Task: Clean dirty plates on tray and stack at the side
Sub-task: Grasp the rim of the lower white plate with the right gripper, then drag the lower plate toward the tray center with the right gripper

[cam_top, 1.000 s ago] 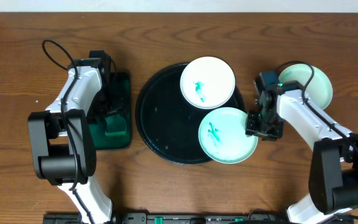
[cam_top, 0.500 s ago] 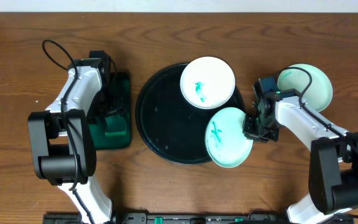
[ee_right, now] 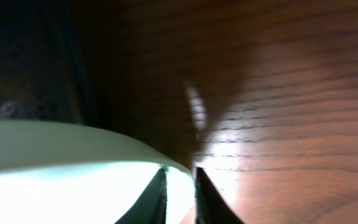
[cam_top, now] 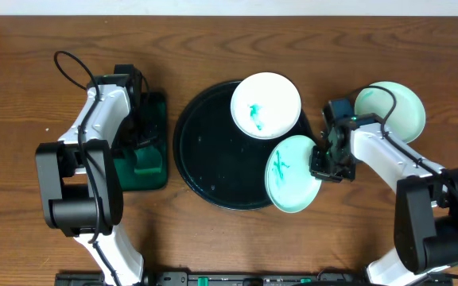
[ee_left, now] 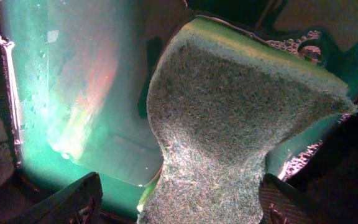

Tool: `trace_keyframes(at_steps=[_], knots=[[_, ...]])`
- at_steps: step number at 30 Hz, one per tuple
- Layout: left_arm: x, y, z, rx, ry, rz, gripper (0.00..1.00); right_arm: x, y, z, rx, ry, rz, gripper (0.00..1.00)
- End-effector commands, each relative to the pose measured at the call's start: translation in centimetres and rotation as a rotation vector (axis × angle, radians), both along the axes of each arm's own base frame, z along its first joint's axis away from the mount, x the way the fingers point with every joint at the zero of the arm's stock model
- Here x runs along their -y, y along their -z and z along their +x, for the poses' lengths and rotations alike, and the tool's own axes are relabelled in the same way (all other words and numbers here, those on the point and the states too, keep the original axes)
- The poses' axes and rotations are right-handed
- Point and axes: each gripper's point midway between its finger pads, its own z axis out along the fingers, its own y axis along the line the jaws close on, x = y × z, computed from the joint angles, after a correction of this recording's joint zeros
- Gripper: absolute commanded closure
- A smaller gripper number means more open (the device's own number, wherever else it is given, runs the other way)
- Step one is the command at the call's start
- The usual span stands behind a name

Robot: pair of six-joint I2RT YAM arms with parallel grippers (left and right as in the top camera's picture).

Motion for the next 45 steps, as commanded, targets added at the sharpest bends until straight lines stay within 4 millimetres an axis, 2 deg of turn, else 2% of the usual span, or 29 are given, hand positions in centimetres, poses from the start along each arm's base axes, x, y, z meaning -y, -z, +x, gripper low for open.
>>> trace_keyframes(at_steps=[1,6,16,19,22,27,30,34,37,40,45], knots=[[0.2,0.3,-0.1,-0.008,-0.003,-0.019,0.19,-1.4,-0.2,0.0,0.007,-0.050,0.026,0.82],[0.2,0.3,-0.1,-0.009,-0.003,-0.019,0.19,-2.2,-1.3,0.3,0.046,-0.099,0.025,0.80],[0.3,0.3,-0.1,-0.009,-0.003,-0.023,0.19,-2.6,-6.3,0.9,0.192,-0.127,0.048,0.72],[0.3,0.3,-0.1,-0.008,-0.004,-0.023,0.19,-2.6,-7.1,0.7,0.208,-0.134,0.052,0.71],[0.3,0.3,-0.1,-0.009,-0.003,-0.023,0.19,-2.3,-7.1,-0.1,0.180,-0.130,0.045,0.71],[0.3,0.3,-0.1,-0.008,-0.003,-0.023,0.19,-0.9,-6.7,-2.6,0.072,-0.055,-0.029,0.71],[0.3,0.3,-0.1,-0.008,-0.003,-0.023,0.19,-0.4,-7.4,-2.8,0.102,-0.074,-0.081,0.69],[0.3,0.3,-0.1,-0.009,-0.003,-0.023,0.19,1.0,-8.4,-4.1,0.098,-0.053,-0.150,0.63],[0.3,0.3,-0.1,-0.009,-0.003,-0.023,0.19,2.2,-7.6,-5.5,0.060,-0.046,-0.201,0.57],[0.3,0.3,-0.1,-0.009,-0.003,-0.023,0.19,2.6,-5.2,-7.6,-0.003,-0.059,-0.201,0.56],[0.3,0.3,-0.1,-0.008,-0.003,-0.023,0.19,1.0,-1.5,-9.6,-0.030,-0.127,-0.068,0.56]])
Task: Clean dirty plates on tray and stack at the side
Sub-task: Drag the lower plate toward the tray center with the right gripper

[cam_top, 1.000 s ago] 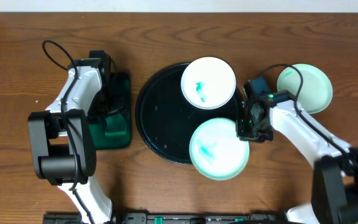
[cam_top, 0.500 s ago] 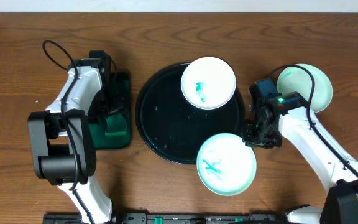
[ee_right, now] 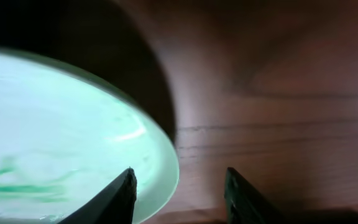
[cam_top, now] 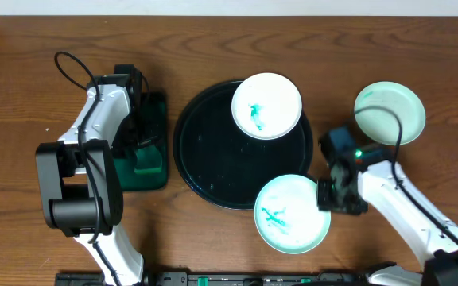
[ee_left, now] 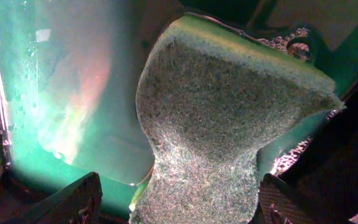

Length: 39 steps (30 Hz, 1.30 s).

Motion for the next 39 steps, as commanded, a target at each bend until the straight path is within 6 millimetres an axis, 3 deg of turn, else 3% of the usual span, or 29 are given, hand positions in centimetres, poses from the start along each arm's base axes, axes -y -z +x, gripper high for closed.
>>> trace_keyframes(at_steps=[1,8,16,30,33,37,39], knots=[[-0.1,0.3,-0.2,-0.012,0.000,0.000,0.19,-1.6,1.3,-1.4,-0.038,-0.053,0.105,0.57],[-0.1,0.3,-0.2,-0.014,0.000,0.000,0.19,-2.6,1.3,0.5,0.037,-0.034,0.150,0.53],[-0.1,0.3,-0.3,-0.015,0.000,0.000,0.19,-2.7,1.5,0.8,0.049,0.045,0.150,0.53],[-0.1,0.3,-0.1,-0.008,0.000,0.000,0.19,-3.2,1.1,2.1,0.096,0.022,0.171,0.62],[-0.1,0.3,0.0,-0.005,0.000,0.000,0.19,-2.7,-0.5,3.1,0.126,0.018,0.129,0.62],[-0.1,0.3,0.0,-0.005,0.000,0.000,0.19,-1.5,-4.0,5.0,0.179,0.010,0.037,0.61],[-0.1,0.3,0.0,-0.005,0.000,0.000,0.19,-1.6,-5.8,5.7,0.196,-0.026,0.034,0.70]])
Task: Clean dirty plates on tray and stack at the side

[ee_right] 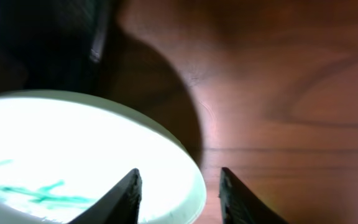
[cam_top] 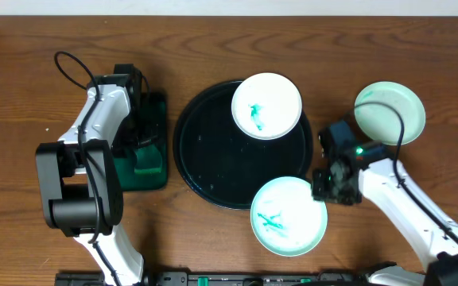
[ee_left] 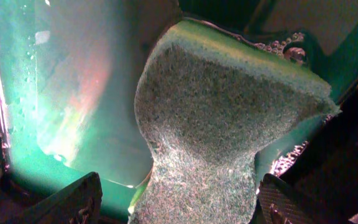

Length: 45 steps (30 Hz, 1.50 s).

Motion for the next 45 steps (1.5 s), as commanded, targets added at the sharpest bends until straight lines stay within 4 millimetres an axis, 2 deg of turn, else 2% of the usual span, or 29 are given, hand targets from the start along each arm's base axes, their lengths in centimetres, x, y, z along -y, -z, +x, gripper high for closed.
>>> trace_keyframes(at_steps=[1,3,7,16,24,32,40,45], knots=[[-0.1,0.3,-0.2,-0.014,0.000,-0.001,0.19,0.1,-3.7,2.6,0.108,-0.047,-0.031,0.77],[-0.1,0.3,-0.2,-0.014,0.000,-0.001,0.19,-1.4,-4.5,2.4,0.102,-0.109,0.029,0.87],[-0.1,0.3,-0.2,-0.013,0.000,-0.001,0.19,-3.4,-3.7,1.4,0.057,-0.170,0.090,0.98],[-0.1,0.3,-0.2,-0.014,0.000,-0.001,0.19,-8.6,1.0,0.4,-0.029,-0.321,0.101,0.99],[-0.1,0.3,-0.2,-0.013,0.000,-0.001,0.19,-10.6,5.2,0.5,-0.098,-0.324,0.115,0.99],[-0.1,0.3,-0.1,-0.009,0.000,-0.001,0.19,-12.5,5.4,2.3,-0.025,-0.338,0.184,0.99],[-0.1,0.3,-0.1,-0.008,0.000,-0.001,0.19,-13.1,5.3,2.9,0.006,-0.349,0.205,0.99],[-0.1,0.3,-0.1,-0.009,0.000,-0.001,0.19,-14.1,5.0,4.3,0.069,-0.355,0.237,0.99]])
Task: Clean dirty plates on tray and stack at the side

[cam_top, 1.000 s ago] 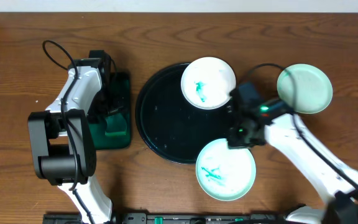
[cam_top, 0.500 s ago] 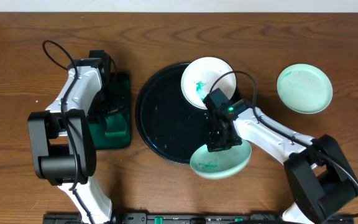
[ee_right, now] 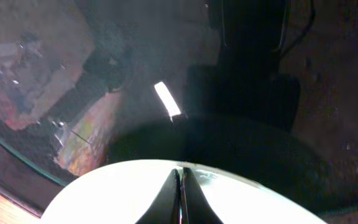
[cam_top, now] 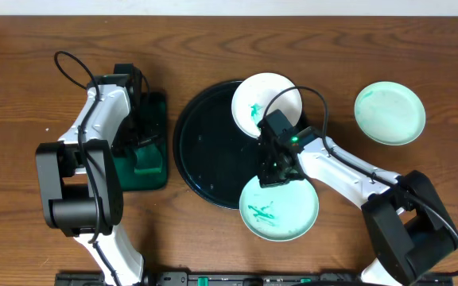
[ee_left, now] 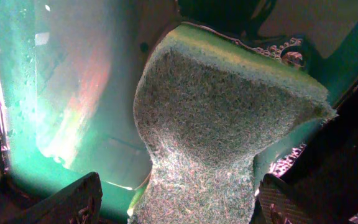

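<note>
A pale green plate [cam_top: 279, 208] with green smears sits at the front, overlapping the front rim of the black tray [cam_top: 213, 143]. My right gripper [cam_top: 277, 163] is shut on that plate's far rim, and the right wrist view shows the closed fingertips [ee_right: 180, 183] on the plate [ee_right: 104, 199]. A white plate [cam_top: 266, 106] with a green smear sits on the tray's far right. My left gripper [ee_left: 179, 202] hangs open in the green tub [cam_top: 145, 171], its fingers on either side of the green sponge [ee_left: 229, 124].
A clean pale green plate [cam_top: 389, 113] lies on the wooden table at the far right. The green tub stands left of the tray, with the left arm over it. The right arm's cable loops above the white plate.
My right gripper was open at the smeared plate's right rim. It is now shut on the plate's far rim over the tray. The plate sits slightly further left. The left gripper has not moved.
First my right gripper held the smeared green plate by its rim at the tray's right edge. Then the plate lay in front of the tray with the gripper open beside it. Now the gripper grips its far rim. The left gripper stayed at the sponge throughout.
</note>
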Tool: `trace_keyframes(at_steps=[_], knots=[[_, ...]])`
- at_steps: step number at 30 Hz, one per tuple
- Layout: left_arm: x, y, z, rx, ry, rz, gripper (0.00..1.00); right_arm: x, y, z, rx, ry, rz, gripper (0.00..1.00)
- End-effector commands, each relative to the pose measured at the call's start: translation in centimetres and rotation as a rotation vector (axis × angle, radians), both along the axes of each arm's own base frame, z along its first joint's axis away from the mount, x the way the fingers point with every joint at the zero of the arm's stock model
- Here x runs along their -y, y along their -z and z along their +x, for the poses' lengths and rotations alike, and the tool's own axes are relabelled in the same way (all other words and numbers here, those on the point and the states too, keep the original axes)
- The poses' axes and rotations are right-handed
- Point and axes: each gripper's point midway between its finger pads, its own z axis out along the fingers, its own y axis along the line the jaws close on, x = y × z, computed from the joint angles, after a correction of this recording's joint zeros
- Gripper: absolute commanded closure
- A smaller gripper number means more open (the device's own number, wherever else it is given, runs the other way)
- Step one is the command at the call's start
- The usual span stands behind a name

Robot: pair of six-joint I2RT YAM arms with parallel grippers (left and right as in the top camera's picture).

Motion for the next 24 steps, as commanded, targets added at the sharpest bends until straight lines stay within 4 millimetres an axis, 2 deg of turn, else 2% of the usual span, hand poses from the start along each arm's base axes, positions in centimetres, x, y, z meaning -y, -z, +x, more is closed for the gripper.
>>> trace_keyframes(at_steps=[1,20,23,24], knots=[[-0.1,0.3,-0.3,-0.015,0.000,-0.001,0.19,-0.9,0.0,0.5,0.026,-0.009,0.026,0.99],[-0.1,0.3,-0.5,-0.023,0.000,-0.001,0.19,-3.8,-1.7,4.9,0.216,-0.005,0.150,0.99],[-0.1,0.3,-0.5,-0.024,0.000,-0.001,0.19,-3.9,-2.6,5.5,0.234,-0.025,0.140,0.99],[-0.1,0.3,-0.5,-0.023,0.000,-0.001,0.19,-3.8,-4.1,5.8,0.234,-0.046,0.116,0.99]])
